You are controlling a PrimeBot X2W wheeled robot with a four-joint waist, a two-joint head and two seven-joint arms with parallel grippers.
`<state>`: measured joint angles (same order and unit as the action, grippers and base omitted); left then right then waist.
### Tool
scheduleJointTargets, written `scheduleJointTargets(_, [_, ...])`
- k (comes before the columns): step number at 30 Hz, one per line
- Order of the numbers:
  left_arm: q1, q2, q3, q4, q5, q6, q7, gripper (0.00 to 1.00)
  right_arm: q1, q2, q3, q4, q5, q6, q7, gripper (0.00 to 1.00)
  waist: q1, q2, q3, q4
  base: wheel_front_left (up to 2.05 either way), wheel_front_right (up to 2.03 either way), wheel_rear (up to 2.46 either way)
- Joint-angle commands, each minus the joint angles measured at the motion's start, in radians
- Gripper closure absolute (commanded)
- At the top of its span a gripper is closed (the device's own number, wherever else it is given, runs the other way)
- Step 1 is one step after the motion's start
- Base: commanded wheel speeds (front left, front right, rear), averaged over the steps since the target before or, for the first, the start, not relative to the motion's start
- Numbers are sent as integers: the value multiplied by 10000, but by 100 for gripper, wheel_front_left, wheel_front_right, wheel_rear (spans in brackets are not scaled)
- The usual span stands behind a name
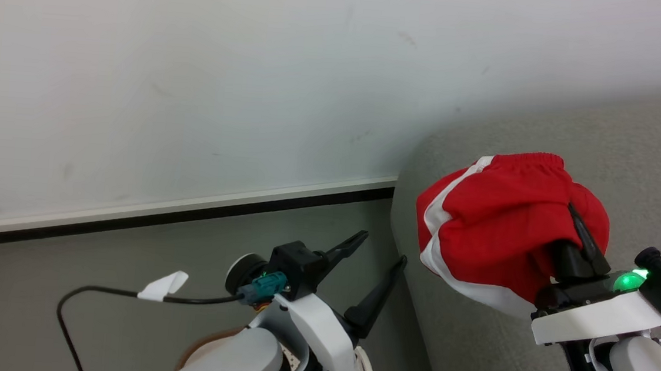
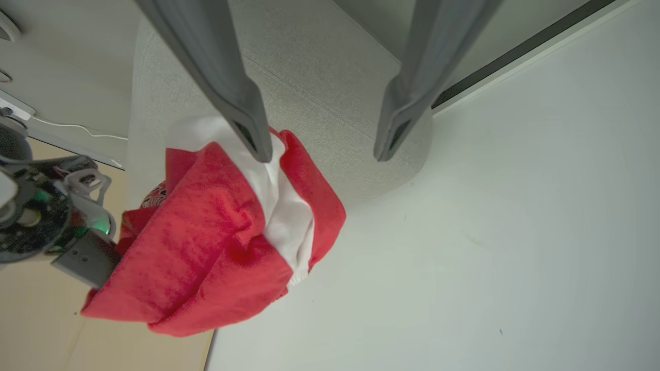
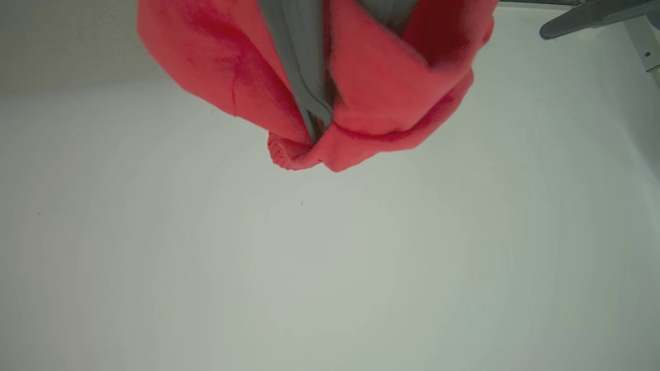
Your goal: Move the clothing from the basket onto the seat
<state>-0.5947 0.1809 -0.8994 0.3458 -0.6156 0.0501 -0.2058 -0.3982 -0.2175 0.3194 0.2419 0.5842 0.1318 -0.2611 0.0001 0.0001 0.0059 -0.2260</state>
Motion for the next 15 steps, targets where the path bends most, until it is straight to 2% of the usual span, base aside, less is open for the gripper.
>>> scheduleJointTargets(1, [49,61,5,25,197,-31,-83,0,-11,-50,-42,-93,-108,-21,-30,100,-1,-1,164,-450,0,0,0])
scheduleJointTargets(6, [-142,170,-51,114,309,-42,-192,0,63,-255,-395,-363,-190,-21,-30,100,-1,-1,419,-1216,0,0,0])
scheduleJointTargets(15, [-308,464,66,216,487,-42,-369,0,366,-194,-809,-854,-187,-22,-30,100,-1,-1,938,-2417,0,0,0])
